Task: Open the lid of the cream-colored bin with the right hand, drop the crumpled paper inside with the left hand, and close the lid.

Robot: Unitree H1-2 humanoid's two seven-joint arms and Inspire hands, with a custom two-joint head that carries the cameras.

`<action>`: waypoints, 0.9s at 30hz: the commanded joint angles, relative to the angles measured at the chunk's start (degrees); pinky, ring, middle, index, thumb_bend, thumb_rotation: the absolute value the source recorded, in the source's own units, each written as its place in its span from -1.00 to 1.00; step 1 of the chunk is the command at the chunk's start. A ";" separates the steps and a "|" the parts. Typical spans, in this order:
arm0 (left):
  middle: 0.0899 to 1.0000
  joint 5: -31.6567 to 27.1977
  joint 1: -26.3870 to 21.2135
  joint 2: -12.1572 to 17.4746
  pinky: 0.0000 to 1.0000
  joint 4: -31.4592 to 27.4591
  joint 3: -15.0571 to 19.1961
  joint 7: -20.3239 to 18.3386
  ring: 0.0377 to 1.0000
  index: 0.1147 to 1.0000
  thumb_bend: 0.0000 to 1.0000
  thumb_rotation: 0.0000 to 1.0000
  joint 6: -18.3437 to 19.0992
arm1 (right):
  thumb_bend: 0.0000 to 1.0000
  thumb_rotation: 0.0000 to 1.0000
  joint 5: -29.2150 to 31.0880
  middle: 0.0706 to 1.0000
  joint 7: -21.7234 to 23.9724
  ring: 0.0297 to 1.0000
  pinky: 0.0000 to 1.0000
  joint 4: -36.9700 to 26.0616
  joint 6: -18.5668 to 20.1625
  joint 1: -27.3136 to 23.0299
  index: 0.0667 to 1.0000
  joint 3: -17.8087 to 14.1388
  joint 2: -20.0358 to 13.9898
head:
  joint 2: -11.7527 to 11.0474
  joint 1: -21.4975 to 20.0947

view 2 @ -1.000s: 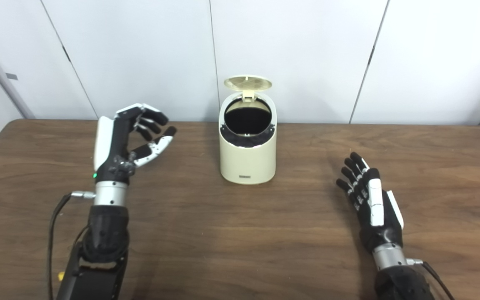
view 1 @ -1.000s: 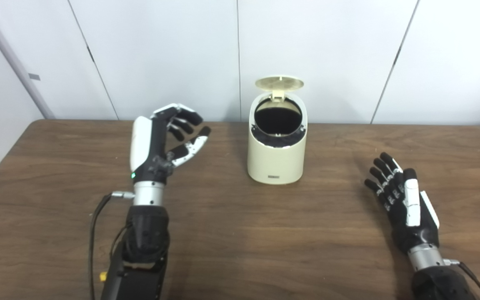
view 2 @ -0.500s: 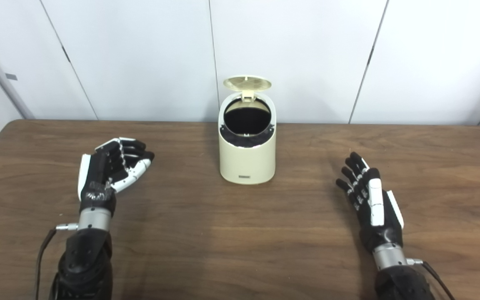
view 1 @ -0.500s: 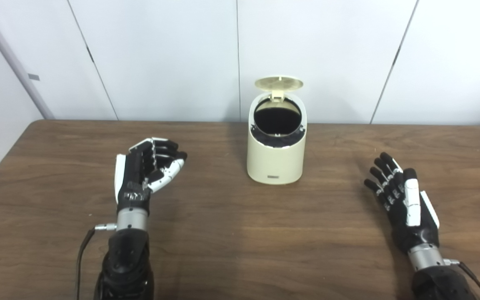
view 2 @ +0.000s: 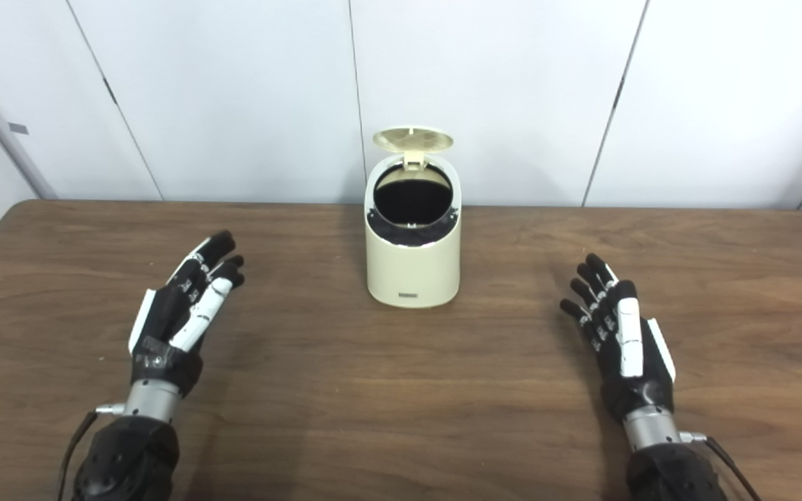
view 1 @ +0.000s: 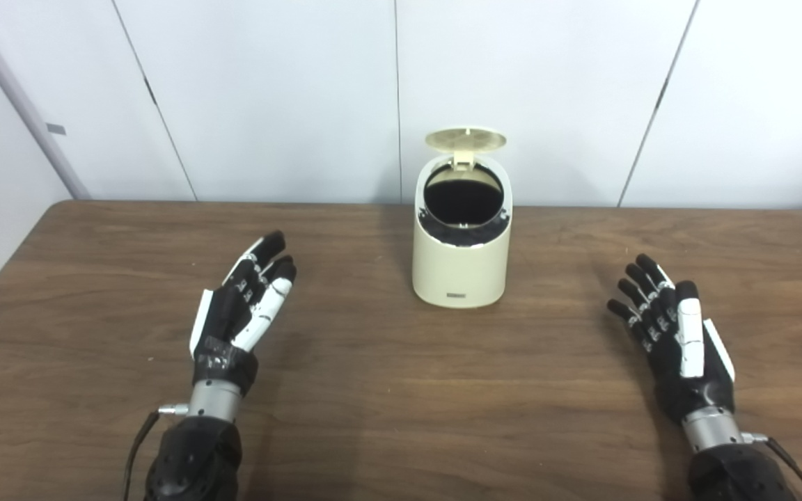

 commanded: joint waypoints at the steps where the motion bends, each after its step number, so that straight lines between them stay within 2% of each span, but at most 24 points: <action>1: 0.96 -0.80 -0.14 1.11 0.93 0.36 -0.29 -1.12 0.92 0.98 0.01 0.25 -3.90 | 0.06 0.98 0.14 0.86 0.02 0.85 0.66 -0.59 1.22 0.23 0.84 -0.23 -0.53 | 0.08 0.05; 5: 1.00 0.02 1.06 1.69 1.00 2.76 -0.74 -1.77 1.00 1.00 0.07 0.52 -7.01 | 0.03 1.00 0.22 0.86 -0.14 0.85 0.63 -1.00 1.76 0.26 0.82 -0.38 -0.53 | 0.18 -0.04; 8: 1.00 0.67 1.91 1.76 1.00 4.58 -0.97 -1.49 1.00 1.00 0.06 0.61 -9.22 | 0.02 1.00 0.21 0.87 0.13 0.86 0.63 -1.12 1.71 0.27 0.84 -0.32 -0.61 | 0.34 -0.50; 15: 1.00 -0.60 3.16 0.82 1.00 7.34 0.00 -0.05 1.00 1.00 0.08 0.71 -10.10 | 0.02 1.00 -0.01 0.84 0.00 0.84 0.61 -2.31 1.24 0.80 0.83 -0.28 -0.25 | 0.83 -1.60; 24: 1.00 -4.20 3.60 0.45 1.00 10.80 1.31 -0.83 1.00 1.00 0.05 0.80 -11.29 | 0.08 1.00 -1.28 0.81 -0.75 0.82 0.62 -3.96 0.28 1.53 0.79 -0.10 0.30 | 1.24 -2.71; 27: 1.00 -4.73 3.62 0.56 1.00 11.51 1.32 -1.13 1.00 1.00 0.06 0.84 -11.65 | 0.12 0.99 -1.44 0.84 -0.71 0.84 0.67 -4.63 -0.03 1.81 0.80 -0.14 0.42 | 1.36 -3.15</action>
